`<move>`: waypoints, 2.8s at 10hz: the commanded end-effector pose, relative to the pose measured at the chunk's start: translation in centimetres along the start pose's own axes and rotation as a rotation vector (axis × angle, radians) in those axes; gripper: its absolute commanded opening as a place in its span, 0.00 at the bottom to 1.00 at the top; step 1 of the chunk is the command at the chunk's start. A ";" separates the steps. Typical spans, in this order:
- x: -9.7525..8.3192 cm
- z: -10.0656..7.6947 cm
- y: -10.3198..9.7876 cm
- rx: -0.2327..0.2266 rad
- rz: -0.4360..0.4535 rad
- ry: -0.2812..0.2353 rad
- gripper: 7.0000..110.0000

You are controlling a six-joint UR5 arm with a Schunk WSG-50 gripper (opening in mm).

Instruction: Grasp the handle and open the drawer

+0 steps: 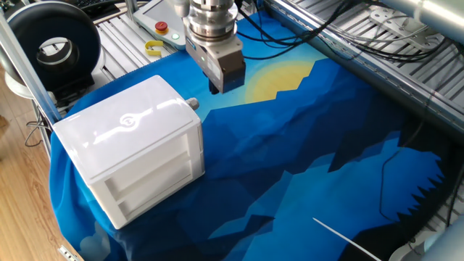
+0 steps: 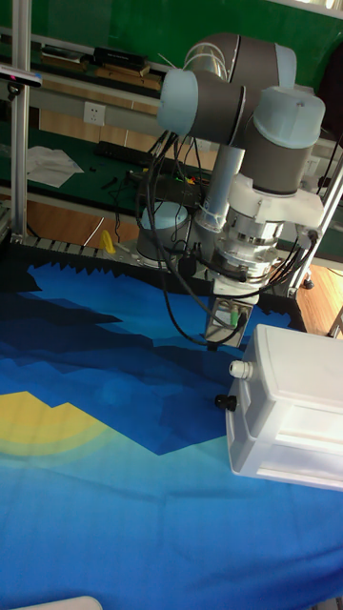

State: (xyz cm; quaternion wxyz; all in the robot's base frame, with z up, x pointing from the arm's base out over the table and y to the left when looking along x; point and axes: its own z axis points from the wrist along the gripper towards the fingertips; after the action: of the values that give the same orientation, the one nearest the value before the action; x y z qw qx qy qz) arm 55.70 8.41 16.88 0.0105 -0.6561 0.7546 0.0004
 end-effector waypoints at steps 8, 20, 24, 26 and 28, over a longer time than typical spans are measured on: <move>-1.7 2.5 -2.8 0.025 -0.012 -0.017 0.00; -1.1 2.3 -1.7 0.032 -0.031 0.038 0.00; -2.4 3.8 -1.1 0.036 -0.008 0.041 0.00; -2.7 3.9 -0.8 0.030 -0.020 0.036 0.00; -2.6 3.7 -0.7 0.033 -0.022 0.034 0.00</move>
State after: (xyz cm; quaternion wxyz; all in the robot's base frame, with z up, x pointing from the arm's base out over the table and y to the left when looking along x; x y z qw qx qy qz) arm 56.99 10.54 13.19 0.0037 -0.6645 0.7467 -0.0285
